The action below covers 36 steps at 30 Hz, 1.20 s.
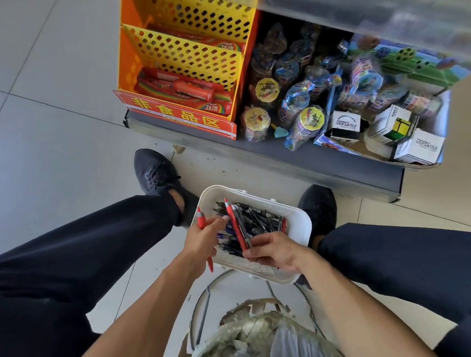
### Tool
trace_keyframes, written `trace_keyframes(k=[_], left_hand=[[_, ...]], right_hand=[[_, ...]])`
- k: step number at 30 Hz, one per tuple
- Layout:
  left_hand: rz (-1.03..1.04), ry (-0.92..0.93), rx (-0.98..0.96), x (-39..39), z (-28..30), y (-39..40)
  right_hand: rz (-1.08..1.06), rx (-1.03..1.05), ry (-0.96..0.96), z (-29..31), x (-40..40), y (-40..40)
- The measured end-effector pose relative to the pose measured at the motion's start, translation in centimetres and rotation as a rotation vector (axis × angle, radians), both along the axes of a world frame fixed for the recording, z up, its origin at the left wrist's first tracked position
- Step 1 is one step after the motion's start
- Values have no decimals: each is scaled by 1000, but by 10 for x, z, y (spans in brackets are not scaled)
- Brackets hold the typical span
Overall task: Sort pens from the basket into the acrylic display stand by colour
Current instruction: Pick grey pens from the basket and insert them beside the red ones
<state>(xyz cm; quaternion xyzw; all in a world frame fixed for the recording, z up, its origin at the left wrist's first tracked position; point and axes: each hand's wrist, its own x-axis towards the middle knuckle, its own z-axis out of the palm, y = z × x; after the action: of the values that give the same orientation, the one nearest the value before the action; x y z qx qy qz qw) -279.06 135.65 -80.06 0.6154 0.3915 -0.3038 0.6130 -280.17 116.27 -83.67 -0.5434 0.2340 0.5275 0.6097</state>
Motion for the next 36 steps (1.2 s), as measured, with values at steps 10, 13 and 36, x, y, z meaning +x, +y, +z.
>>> trace_keyframes(k=[10, 13, 36], left_hand=[[14, -105, 2, 4, 16, -9], [-9, -74, 47, 5, 13, -6], [-79, -8, -12, 5, 4, 0]], right_hand=[[-165, -72, -75, 13, -5, 2], [-211, -367, -200, 2, -9, 1], [5, -725, -137, -21, -16, 16]])
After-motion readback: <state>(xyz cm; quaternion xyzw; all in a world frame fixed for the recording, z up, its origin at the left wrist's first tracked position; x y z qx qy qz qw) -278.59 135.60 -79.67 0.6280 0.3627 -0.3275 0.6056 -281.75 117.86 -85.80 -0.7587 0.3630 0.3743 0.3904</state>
